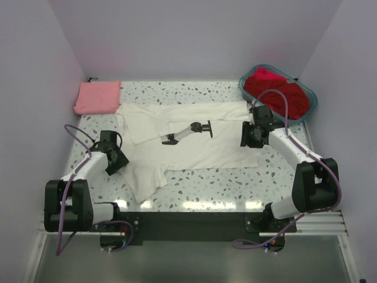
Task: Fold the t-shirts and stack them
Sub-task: Fold the tshirt
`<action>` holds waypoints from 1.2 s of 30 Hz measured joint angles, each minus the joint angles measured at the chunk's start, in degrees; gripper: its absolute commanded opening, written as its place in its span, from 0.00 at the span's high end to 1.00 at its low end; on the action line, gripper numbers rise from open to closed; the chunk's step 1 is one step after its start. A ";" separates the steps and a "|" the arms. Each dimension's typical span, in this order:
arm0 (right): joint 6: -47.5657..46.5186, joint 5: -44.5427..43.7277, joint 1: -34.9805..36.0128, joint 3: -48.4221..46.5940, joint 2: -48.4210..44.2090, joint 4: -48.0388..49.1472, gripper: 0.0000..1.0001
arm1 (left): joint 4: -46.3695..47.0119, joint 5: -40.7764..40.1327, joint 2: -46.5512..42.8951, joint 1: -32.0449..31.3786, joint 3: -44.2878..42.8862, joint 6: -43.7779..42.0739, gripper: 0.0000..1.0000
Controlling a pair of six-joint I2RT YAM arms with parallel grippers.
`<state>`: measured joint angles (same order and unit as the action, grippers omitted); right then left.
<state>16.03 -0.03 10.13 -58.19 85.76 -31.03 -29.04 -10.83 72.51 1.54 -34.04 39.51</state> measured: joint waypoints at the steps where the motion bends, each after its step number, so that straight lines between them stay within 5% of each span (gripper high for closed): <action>1: 0.33 -0.04 0.00 1.36 -1.03 -0.44 0.54 | 0.42 -0.15 0.55 0.04 0.15 -0.09 0.46; 20: 6.08 -7.02 -0.20 8.09 -7.17 -7.50 0.50 | 1.99 0.07 1.03 3.17 0.09 -0.20 0.53; 36: 9.09 -7.96 -1.81 12.31 -2.49 -6.51 0.51 | 1.66 -0.28 1.64 3.34 -0.13 -1.66 1.00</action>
<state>25.12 -7.99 8.32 -45.89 83.26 -37.54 -27.38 -11.11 74.15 4.89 -34.17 37.85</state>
